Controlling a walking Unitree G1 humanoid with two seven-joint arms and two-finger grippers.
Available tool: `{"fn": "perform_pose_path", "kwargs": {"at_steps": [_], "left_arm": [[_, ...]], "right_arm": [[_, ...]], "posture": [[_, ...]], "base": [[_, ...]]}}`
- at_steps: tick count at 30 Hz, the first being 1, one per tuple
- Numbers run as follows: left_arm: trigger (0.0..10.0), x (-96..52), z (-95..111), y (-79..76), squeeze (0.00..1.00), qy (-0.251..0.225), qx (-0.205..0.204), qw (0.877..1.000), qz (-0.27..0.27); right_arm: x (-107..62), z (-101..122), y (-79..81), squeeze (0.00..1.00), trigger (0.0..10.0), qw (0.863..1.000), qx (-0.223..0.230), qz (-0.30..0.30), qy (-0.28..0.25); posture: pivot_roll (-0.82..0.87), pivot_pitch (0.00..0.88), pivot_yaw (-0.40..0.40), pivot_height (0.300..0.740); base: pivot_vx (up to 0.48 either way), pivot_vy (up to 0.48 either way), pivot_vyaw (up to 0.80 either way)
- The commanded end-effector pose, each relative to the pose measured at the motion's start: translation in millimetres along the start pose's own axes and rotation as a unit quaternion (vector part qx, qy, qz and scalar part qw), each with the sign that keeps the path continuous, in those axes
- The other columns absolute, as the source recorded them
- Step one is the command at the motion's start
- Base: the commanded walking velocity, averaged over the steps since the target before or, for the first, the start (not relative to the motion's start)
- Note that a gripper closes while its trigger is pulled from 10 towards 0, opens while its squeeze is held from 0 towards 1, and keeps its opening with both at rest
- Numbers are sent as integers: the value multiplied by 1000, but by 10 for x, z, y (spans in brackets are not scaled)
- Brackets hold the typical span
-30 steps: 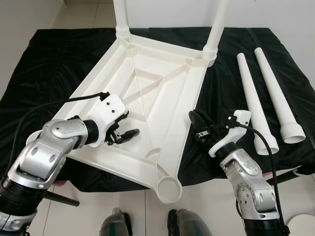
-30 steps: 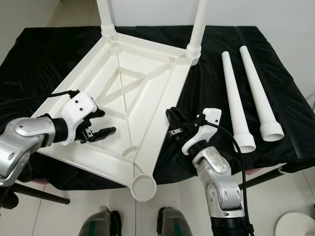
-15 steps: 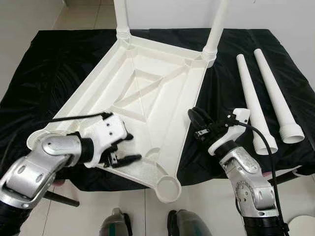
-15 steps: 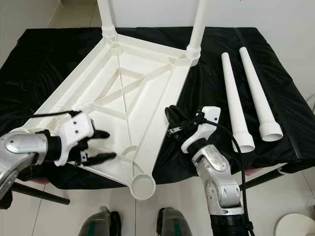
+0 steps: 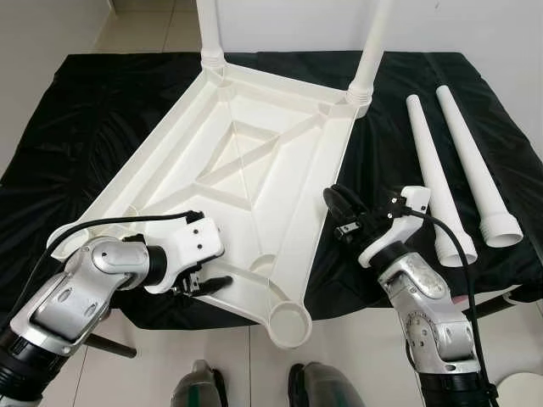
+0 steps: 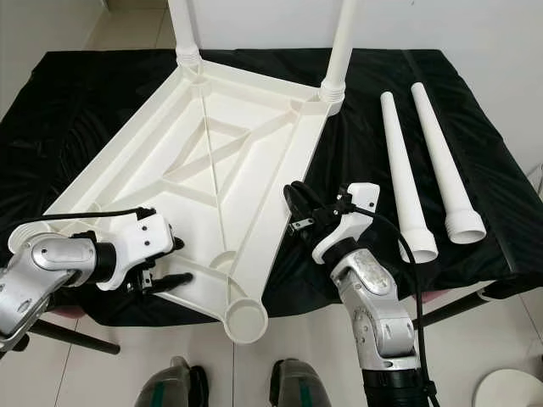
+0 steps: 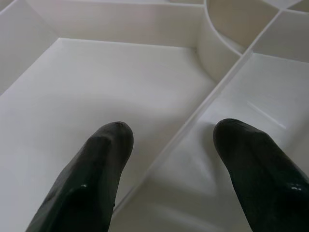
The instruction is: Building children table
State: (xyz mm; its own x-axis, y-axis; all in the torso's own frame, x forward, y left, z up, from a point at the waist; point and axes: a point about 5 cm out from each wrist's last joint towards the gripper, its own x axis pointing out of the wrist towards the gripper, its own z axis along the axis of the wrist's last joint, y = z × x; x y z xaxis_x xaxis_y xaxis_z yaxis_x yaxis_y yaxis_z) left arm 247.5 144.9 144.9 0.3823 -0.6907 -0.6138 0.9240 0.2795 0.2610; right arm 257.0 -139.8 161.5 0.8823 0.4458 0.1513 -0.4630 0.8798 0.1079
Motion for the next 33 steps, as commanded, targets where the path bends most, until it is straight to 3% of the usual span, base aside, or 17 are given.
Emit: {"fn": "perform_pose_path", "kwargs": {"at_steps": [1, 9, 10, 11, 12, 13, 33], "left_arm": [[10000, 27, -33, 43, 0, 11, -3, 999, 40], [10000, 46, -74, 131, 0, 18, -11, 998, 66], [9098, 46, -70, 140, 0, 17, -13, 998, 67], [9098, 46, -70, 140, 0, 17, -13, 998, 67], [2431, 45, -62, 147, 0, 14, -15, 998, 68], [0, 44, -52, 145, 0, 10, -15, 998, 64], [0, 102, 28, 223, 0, -7, -13, 997, 80]], "right_arm": [[-1, -9, -4, 0, 10000, 1000, -2, 0, 1], [-9, 0, -8, 0, 10000, 1000, -2, -2, 0], [-6, 3, -12, 0, 10000, 1000, -3, -2, 0], [-6, 3, -12, 0, 10000, 1000, -3, -2, 0], [-5, 6, -15, 0, 10000, 1000, -4, -3, -1], [-8, 6, -18, 0, 10000, 1000, -4, -3, 0], [-50, 20, -45, 0, 10000, 1000, -7, -16, -2]], "posture": [[-150, 60, 20, 740], [-151, 68, 20, 740], [-151, 70, 21, 740], [-151, 70, 21, 740], [-151, 71, 21, 740], [-152, 72, 21, 740], [-167, 77, 28, 740]], "base": [[0, 0, 0], [0, 0, 0], [0, 0, 0], [0, 0, 0], [0, 0, 0], [0, 0, 0], [0, 0, 0]]}}
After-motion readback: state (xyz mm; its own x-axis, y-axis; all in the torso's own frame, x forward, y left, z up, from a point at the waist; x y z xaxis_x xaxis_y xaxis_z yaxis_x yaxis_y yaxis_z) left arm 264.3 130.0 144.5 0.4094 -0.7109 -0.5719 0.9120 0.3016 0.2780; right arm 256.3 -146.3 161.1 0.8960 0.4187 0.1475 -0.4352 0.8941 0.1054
